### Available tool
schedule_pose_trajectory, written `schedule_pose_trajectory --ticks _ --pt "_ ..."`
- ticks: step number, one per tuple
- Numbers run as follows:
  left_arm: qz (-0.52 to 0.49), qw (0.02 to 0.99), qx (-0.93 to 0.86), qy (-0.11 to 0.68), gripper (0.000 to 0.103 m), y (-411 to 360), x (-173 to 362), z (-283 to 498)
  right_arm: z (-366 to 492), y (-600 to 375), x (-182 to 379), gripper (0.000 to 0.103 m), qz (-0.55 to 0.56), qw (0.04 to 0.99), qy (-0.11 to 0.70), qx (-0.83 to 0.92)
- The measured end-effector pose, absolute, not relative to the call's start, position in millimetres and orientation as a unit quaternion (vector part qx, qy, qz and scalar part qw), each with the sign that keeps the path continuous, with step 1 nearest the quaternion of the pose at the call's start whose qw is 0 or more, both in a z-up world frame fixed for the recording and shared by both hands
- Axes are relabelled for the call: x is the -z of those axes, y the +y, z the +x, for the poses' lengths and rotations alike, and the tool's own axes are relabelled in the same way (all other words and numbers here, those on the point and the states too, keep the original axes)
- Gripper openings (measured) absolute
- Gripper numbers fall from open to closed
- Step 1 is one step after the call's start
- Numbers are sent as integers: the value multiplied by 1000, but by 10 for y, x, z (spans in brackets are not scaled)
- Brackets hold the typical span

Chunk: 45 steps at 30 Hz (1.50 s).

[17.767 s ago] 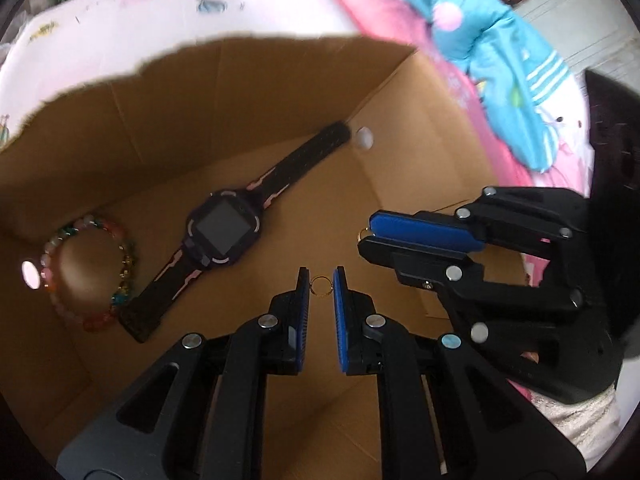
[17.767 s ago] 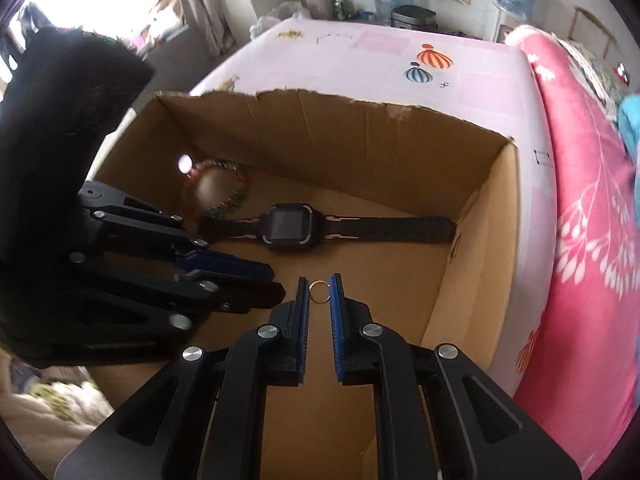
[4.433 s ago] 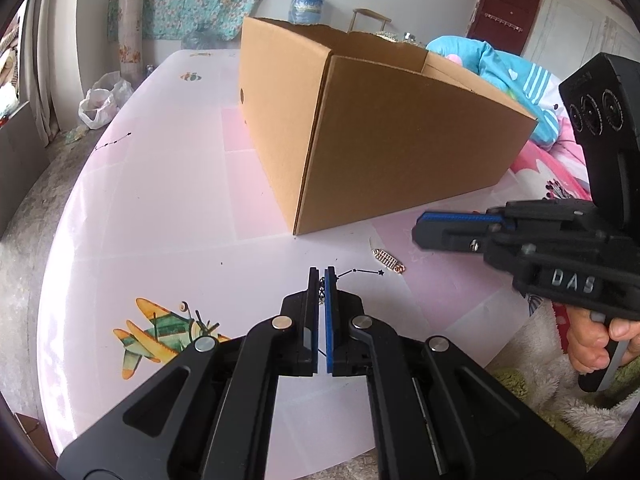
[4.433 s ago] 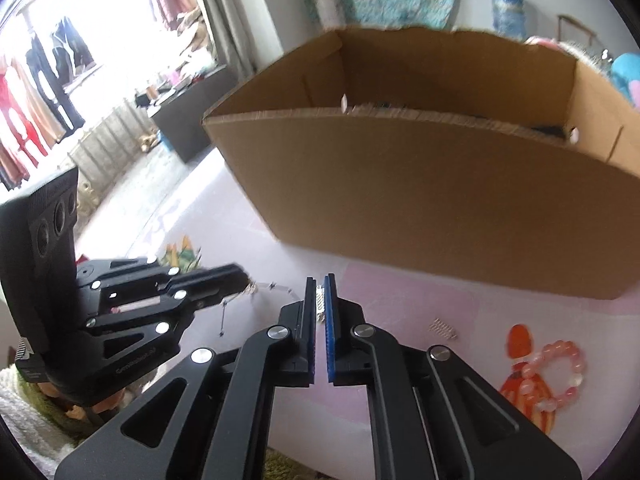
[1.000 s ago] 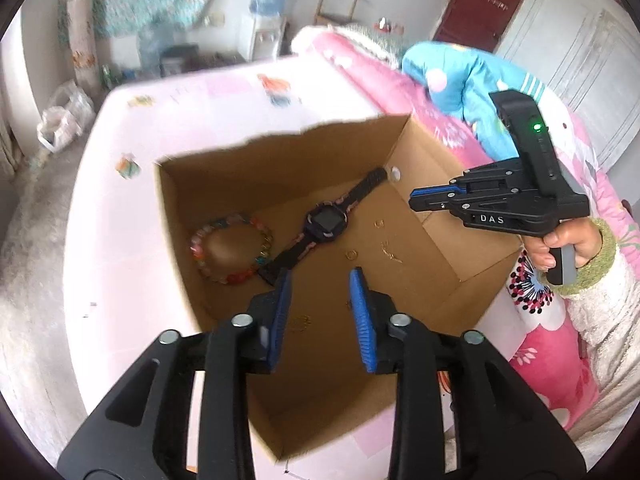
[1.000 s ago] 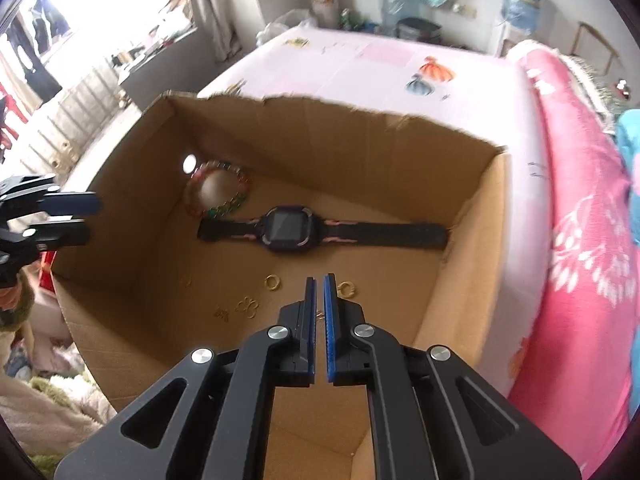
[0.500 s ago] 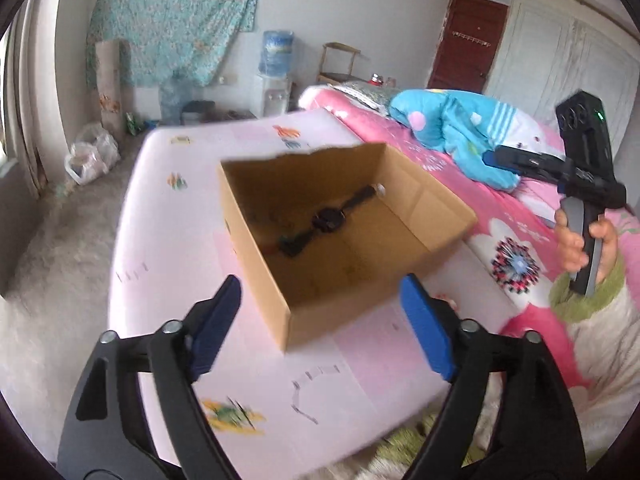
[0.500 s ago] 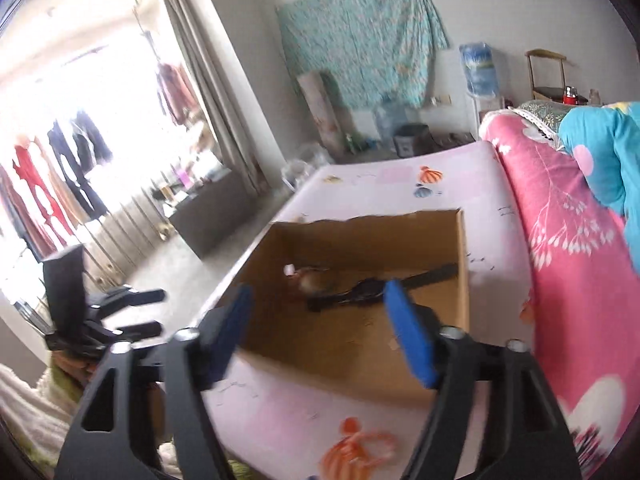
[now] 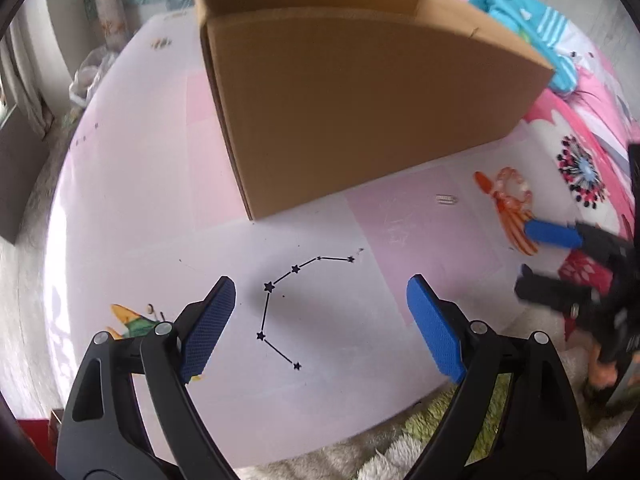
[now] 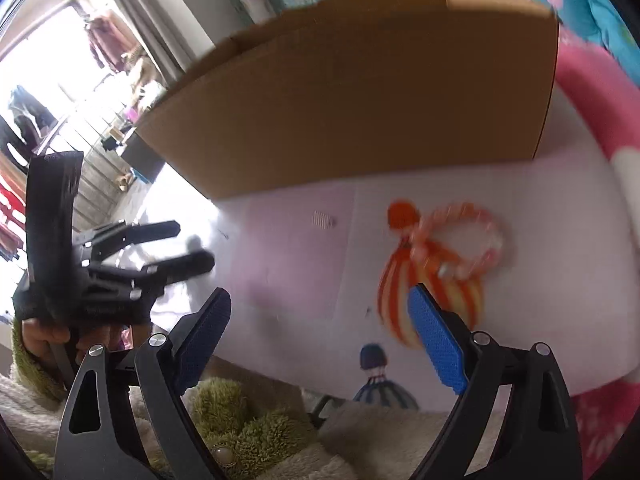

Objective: Organize jewelry

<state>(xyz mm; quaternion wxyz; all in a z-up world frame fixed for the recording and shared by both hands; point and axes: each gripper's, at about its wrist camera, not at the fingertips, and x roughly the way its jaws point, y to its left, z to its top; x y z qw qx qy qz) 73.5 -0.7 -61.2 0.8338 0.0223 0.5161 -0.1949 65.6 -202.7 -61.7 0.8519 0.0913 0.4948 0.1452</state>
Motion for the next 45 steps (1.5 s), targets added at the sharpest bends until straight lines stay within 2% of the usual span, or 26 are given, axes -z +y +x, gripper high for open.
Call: schedule_pose_trajectory --ticks 4,10,18,26,29,34,45 --pt "32 843 185 505 86 -34 651 766 686 -2024 635 88 88 857 489 -138" --pt "72 854 173 485 95 -175 706 735 728 -2104 603 88 77 862 488 -115" --pt "71 856 173 483 95 -197 685 730 663 -2196 536 88 108 864 477 -118" --pt "67 856 166 484 95 -179 702 749 504 -1911 638 88 8 871 480 -105" --pt "67 856 165 486 95 -195 688 763 505 -1864 671 95 -25 873 479 -95" --pt "66 856 163 486 95 -220 692 753 449 -1799 717 96 -72 876 471 -77" --pt "65 857 162 485 95 -220 693 742 448 -1711 697 97 -70 876 471 -78"
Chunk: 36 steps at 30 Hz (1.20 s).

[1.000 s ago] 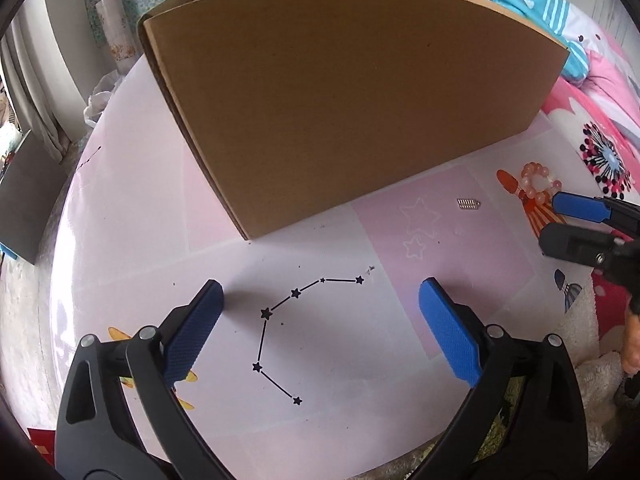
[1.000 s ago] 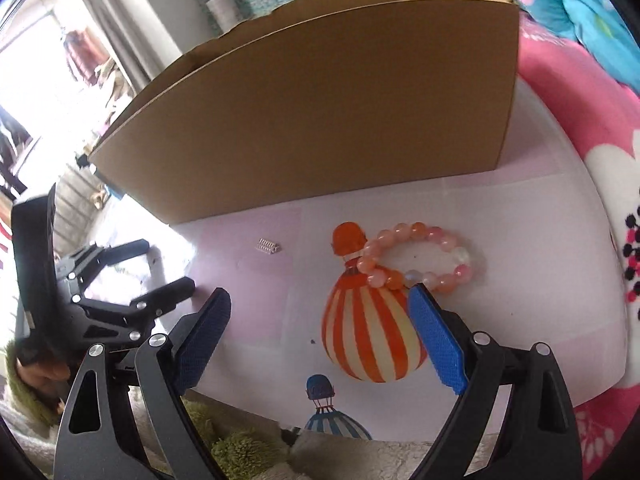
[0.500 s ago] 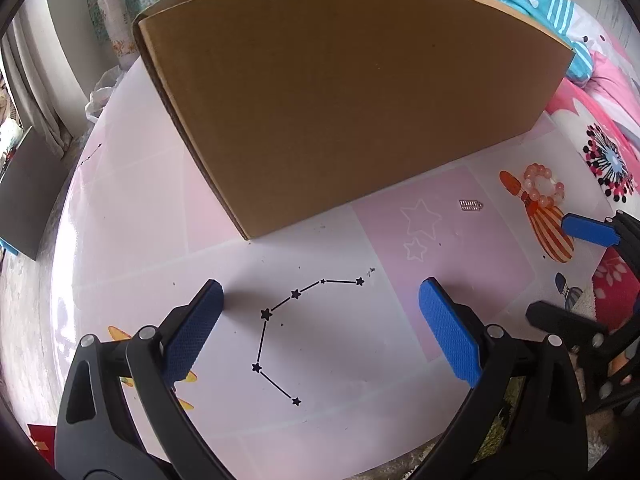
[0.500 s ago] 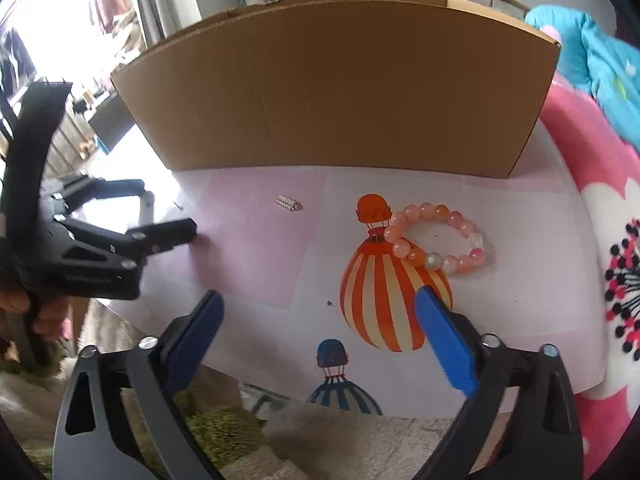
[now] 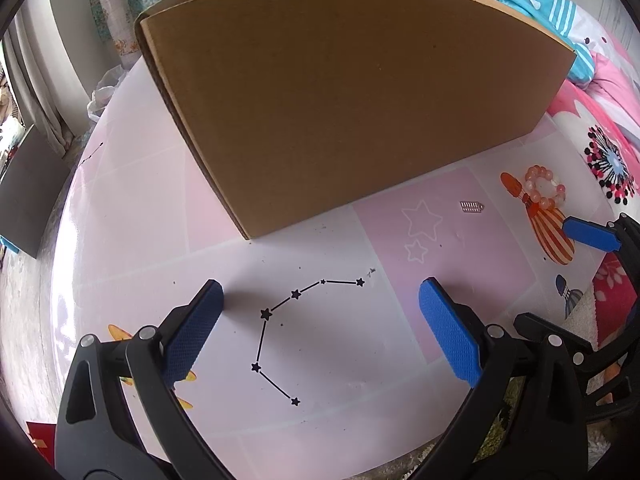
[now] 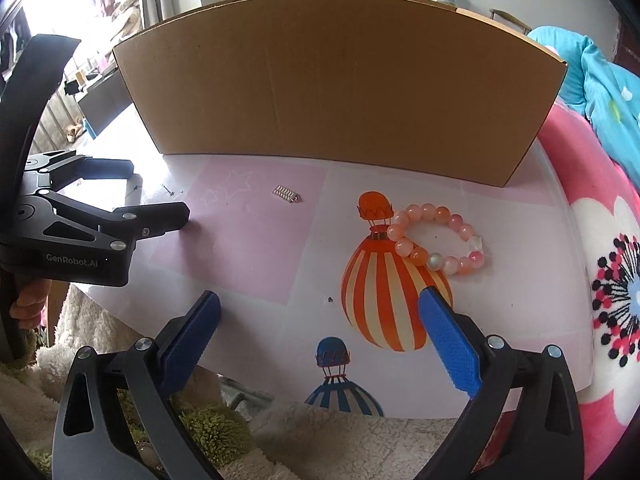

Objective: Organize jewelry

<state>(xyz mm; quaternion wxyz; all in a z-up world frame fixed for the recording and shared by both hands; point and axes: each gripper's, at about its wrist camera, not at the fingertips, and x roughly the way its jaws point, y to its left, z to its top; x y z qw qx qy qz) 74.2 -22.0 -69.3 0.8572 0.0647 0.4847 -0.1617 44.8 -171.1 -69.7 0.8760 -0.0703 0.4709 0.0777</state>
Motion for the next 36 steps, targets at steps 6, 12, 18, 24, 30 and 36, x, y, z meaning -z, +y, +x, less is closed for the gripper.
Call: schedule_pose_trajectory --ticks 6,12,18,24,30,36 --pt "65 858 162 484 95 -219 693 732 435 -1778 733 97 -71 877 465 -91" --pt "67 861 164 476 95 -217 697 685 484 -2004 638 96 13 878 468 -101" --pt "76 865 162 469 96 -236 690 643 518 -2114 613 96 52 878 460 -117" --pt "68 868 169 461 96 -219 694 596 565 -2157 563 96 62 882 449 -132" --pt "70 870 174 457 96 -246 679 561 577 -2171 468 91 67 888 431 -148" --pt "70 870 175 456 96 -238 684 566 582 -2135 500 80 82 882 434 -162"
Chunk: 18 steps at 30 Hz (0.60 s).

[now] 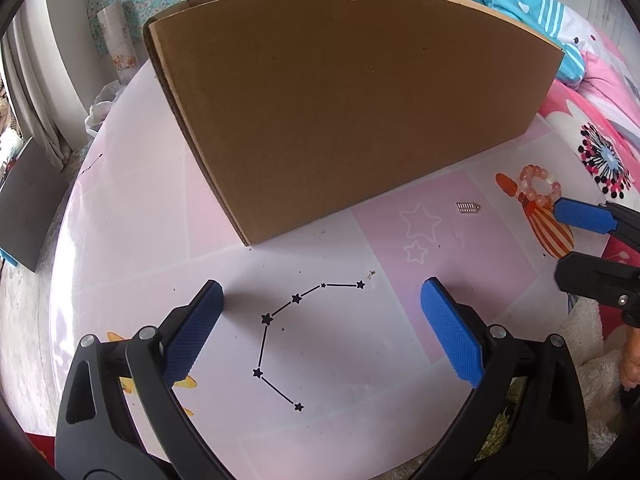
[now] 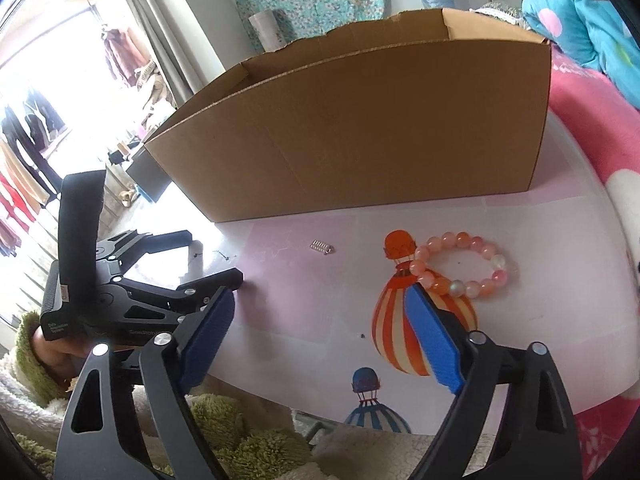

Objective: Organize jewelry

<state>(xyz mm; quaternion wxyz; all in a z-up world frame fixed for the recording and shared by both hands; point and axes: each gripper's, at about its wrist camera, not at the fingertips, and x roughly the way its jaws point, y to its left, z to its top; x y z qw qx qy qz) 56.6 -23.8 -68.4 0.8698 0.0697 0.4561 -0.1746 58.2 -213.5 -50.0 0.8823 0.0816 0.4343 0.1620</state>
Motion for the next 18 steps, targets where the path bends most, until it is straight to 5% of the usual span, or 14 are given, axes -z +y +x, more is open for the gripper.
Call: schedule_pose_trajectory --ticks 11,18 --pt "82 885 192 417 94 -292 557 474 759 -2208 610 62 85 881 445 -134" --pt "79 881 260 388 66 -562 404 426 825 -2349 613 58 105 885 438 -115"
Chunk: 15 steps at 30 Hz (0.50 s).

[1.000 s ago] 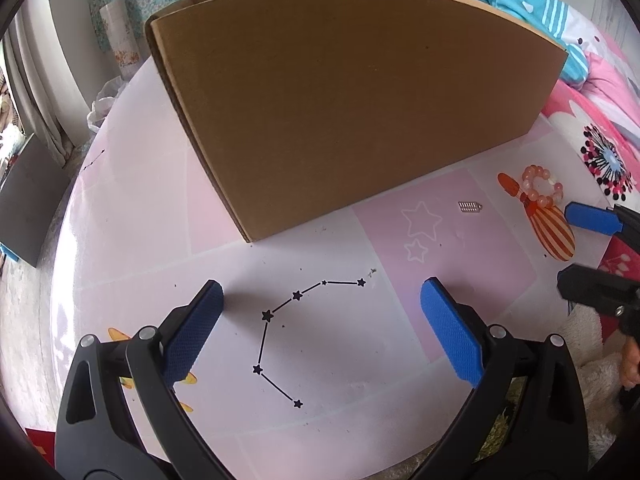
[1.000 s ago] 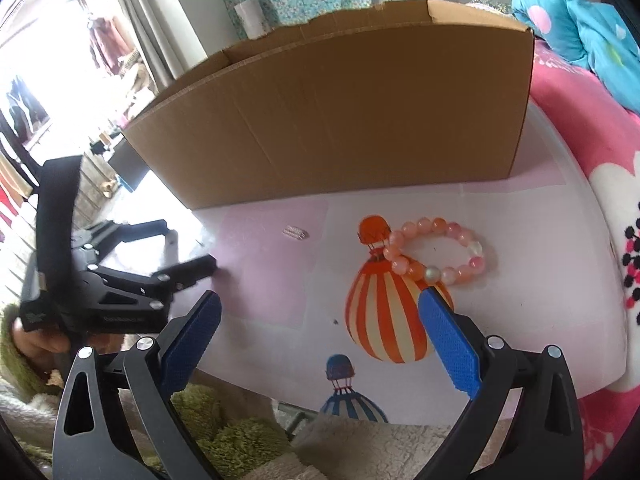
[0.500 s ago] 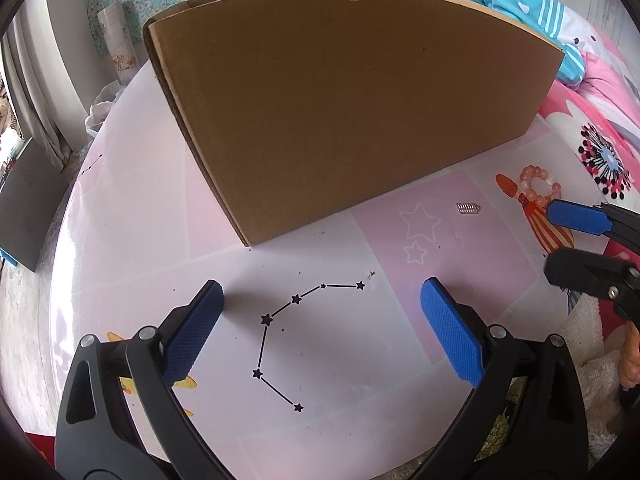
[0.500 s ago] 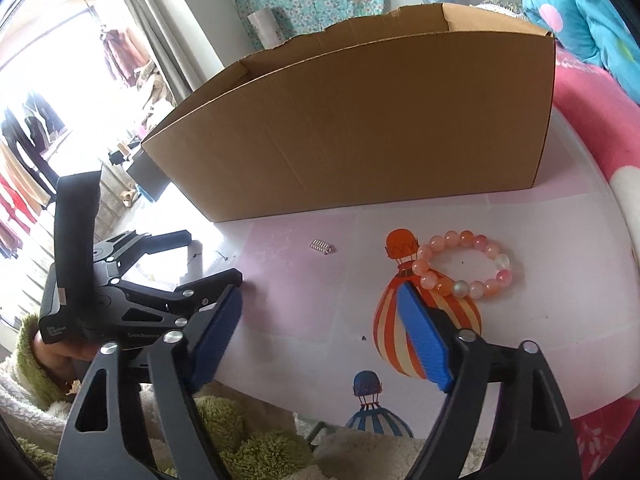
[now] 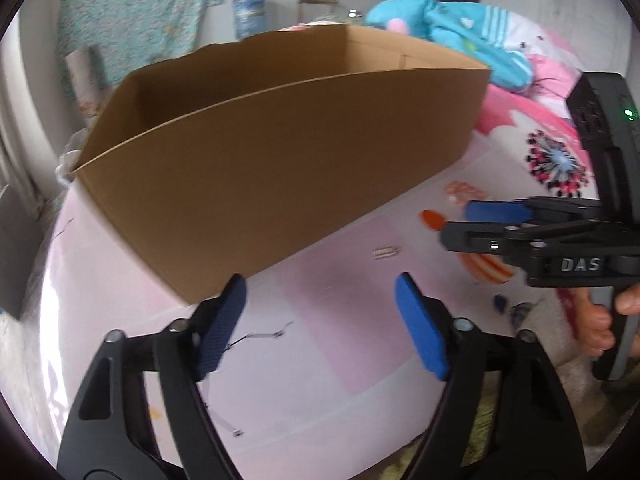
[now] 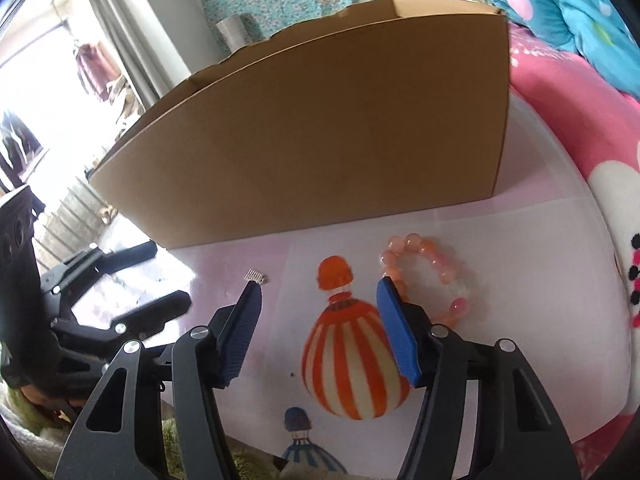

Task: Organize jewelry
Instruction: 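Move the open left gripper onto the small silver spring clasp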

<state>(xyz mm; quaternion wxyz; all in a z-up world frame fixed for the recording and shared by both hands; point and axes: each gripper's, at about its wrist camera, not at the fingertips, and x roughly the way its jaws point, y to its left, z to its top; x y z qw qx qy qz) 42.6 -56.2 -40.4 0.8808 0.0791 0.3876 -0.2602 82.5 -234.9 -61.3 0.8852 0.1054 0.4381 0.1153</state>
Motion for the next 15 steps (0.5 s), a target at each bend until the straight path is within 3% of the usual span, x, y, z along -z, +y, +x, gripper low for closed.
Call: schedule_pose_trajectory --ticks 11,15 --pt "73 856 311 406 32 -850 475 597 784 -2475 666 53 155 885 421 -125" --pt "85 849 308 421 30 -916 517 639 785 -2537 692 53 162 885 418 -127"
